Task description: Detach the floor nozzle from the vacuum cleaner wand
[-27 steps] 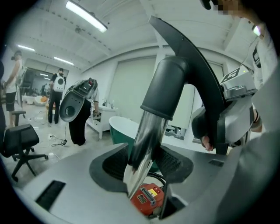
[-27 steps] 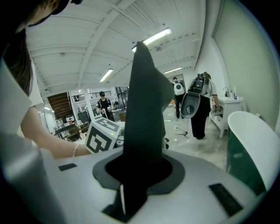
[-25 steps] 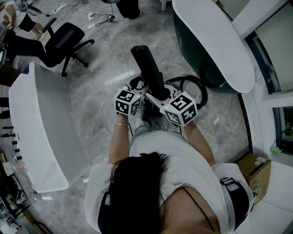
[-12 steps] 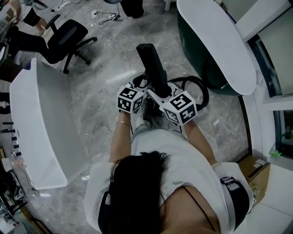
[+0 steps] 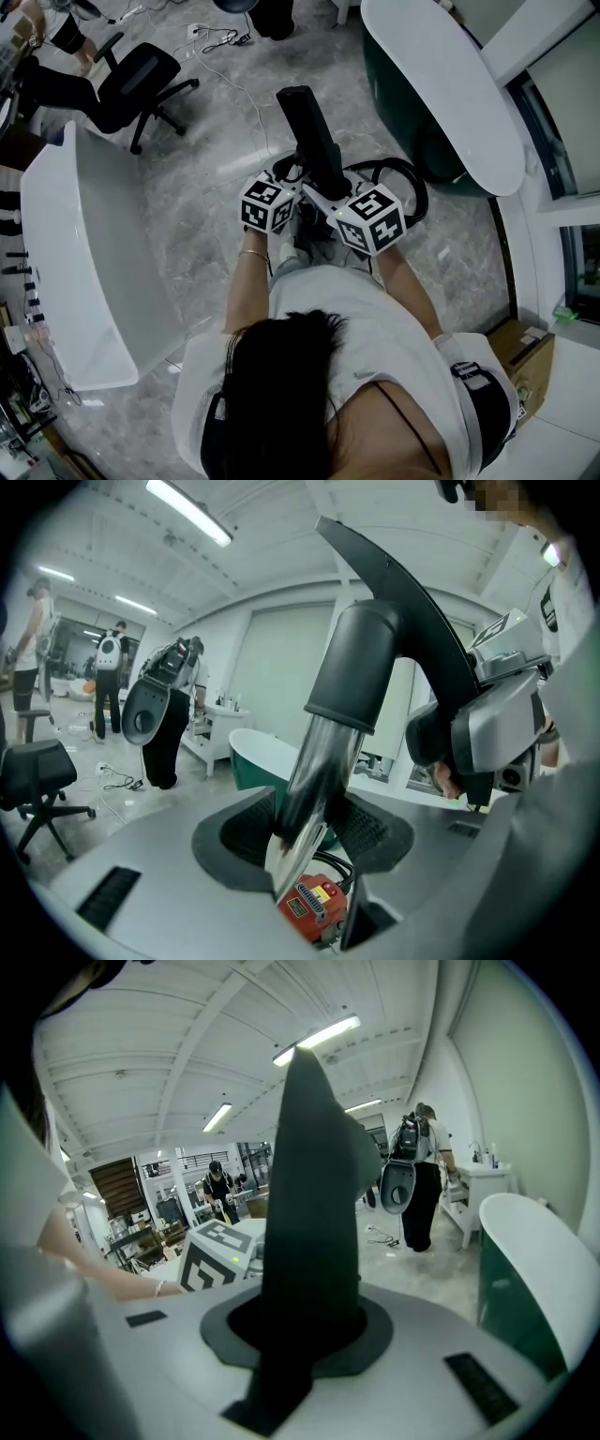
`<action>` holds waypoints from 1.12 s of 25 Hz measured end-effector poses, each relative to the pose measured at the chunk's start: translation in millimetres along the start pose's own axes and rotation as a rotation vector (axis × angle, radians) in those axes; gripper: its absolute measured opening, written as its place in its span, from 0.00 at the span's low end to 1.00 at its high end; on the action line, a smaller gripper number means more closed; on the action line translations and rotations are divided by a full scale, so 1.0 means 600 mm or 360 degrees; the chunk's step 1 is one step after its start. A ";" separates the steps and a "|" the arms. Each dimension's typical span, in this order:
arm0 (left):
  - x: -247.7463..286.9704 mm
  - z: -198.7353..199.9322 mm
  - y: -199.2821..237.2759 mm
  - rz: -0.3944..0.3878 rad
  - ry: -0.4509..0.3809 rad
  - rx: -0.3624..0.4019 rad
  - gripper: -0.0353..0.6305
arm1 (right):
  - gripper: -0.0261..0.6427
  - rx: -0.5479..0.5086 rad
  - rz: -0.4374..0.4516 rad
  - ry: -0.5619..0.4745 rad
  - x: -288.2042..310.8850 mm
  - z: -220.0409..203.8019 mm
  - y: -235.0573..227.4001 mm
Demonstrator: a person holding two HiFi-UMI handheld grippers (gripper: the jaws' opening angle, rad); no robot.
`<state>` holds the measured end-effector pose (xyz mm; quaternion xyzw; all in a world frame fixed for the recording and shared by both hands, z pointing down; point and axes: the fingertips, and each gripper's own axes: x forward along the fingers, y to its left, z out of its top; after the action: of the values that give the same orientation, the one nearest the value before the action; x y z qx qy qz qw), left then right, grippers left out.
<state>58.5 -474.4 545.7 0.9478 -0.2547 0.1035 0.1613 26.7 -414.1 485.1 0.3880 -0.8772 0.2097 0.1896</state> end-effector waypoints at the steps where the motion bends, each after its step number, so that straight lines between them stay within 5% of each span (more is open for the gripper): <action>1: 0.001 0.000 -0.001 -0.0001 -0.0004 -0.0003 0.33 | 0.17 0.0009 0.0000 0.0003 -0.001 0.000 -0.001; 28: 0.013 0.002 -0.014 -0.0030 -0.0013 0.0010 0.33 | 0.17 0.0192 -0.0095 0.0123 -0.016 0.005 -0.003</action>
<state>69.8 -471.7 544.8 0.9511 -0.2461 0.0988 0.1584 33.8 -411.1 478.1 0.4164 -0.8430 0.2713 0.2059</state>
